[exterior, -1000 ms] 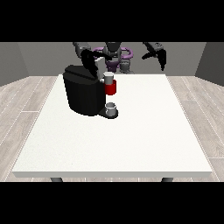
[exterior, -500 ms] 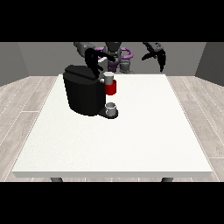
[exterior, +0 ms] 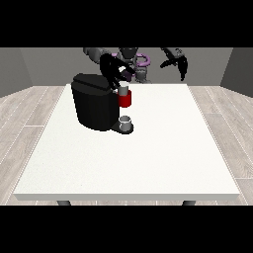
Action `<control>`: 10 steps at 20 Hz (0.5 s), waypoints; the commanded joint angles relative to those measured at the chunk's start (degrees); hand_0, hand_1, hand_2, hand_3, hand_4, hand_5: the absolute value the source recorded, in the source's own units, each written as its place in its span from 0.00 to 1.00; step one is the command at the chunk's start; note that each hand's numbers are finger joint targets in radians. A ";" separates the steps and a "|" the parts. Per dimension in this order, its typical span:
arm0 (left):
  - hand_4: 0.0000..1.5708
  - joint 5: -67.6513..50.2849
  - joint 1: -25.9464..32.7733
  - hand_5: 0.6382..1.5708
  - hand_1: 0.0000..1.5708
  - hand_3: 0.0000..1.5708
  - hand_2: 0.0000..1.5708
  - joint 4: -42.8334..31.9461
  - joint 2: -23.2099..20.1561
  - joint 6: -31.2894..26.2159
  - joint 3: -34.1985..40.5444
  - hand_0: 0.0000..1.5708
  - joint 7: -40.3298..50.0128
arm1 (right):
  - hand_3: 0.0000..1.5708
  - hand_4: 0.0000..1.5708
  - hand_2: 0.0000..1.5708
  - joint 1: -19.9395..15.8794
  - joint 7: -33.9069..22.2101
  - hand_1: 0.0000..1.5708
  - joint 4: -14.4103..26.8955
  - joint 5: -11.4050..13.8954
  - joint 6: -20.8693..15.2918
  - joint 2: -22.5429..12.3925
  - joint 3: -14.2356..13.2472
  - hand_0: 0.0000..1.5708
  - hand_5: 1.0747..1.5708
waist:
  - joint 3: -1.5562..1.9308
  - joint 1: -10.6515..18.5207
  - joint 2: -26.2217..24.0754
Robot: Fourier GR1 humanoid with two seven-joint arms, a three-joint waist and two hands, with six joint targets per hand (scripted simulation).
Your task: Insert the coffee pod into the coffee machine and close the lid
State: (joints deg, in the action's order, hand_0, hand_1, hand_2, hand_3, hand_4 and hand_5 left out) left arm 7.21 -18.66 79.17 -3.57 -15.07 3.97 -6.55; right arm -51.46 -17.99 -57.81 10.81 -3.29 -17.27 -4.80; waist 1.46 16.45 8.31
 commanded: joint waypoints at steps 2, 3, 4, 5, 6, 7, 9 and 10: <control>0.28 0.37 -1.77 1.00 0.00 0.00 0.00 -0.55 0.41 -0.23 -0.89 0.00 -0.04 | 0.00 0.06 0.00 -6.03 4.34 0.00 -4.22 -1.50 1.52 5.46 2.69 0.00 1.00 | -1.43 5.45 0.76; 0.28 0.16 -2.00 1.00 0.00 0.00 0.00 -0.61 -0.33 -1.28 -0.95 0.00 -0.33 | 0.00 0.09 0.00 -6.46 4.21 0.00 -4.54 -0.20 0.31 4.53 2.56 0.00 1.00 | -1.44 7.00 2.16; 0.25 0.71 -2.49 1.00 0.00 0.00 0.00 0.40 -0.30 -1.20 -1.60 0.00 -0.90 | 0.00 0.06 0.00 -7.50 2.88 0.00 -4.08 -0.07 1.10 2.63 1.80 0.00 1.00 | -1.43 8.85 2.64; 0.24 0.77 -2.48 1.00 0.00 0.00 0.00 -0.86 -0.60 -1.06 -1.09 0.00 -1.12 | 0.00 0.00 0.00 -6.76 2.13 0.00 -5.53 -0.39 2.33 3.51 2.75 0.00 1.00 | -1.45 8.04 2.60; 0.25 0.08 -3.64 1.00 0.00 0.00 0.00 0.65 -0.44 -2.19 -1.79 0.00 -0.23 | 0.00 0.03 0.00 -7.75 1.80 0.00 -5.00 0.38 0.68 1.52 1.07 0.00 1.00 | -1.39 10.23 3.10; 0.27 0.02 -4.50 1.00 0.00 0.00 0.00 0.40 1.07 -1.84 -2.62 0.00 -0.67 | 0.00 0.00 0.00 -9.00 1.29 0.00 -5.60 0.03 0.36 2.19 0.74 0.00 1.00 | -1.41 11.08 4.04; 0.27 -0.21 -6.11 1.00 0.00 0.00 0.00 0.47 0.37 -2.61 -2.49 0.00 -0.91 | 0.00 0.00 0.00 -9.74 0.91 0.00 -5.46 1.36 0.55 0.34 0.45 0.00 1.00 | -1.44 12.20 5.14; 0.27 0.35 -4.79 1.00 0.00 0.00 0.00 0.18 1.13 -1.80 -2.94 0.00 -0.41 | 0.00 0.00 0.00 -9.42 1.29 0.00 -5.53 0.80 2.08 -0.66 -0.09 0.00 1.00 | -1.41 11.78 4.07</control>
State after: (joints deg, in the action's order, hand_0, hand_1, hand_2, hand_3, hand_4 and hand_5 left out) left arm 7.37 -22.66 79.40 -3.22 -16.78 1.93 -6.98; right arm -54.65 -22.24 -59.59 13.83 -2.63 -22.98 -7.45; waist 2.39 23.03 12.44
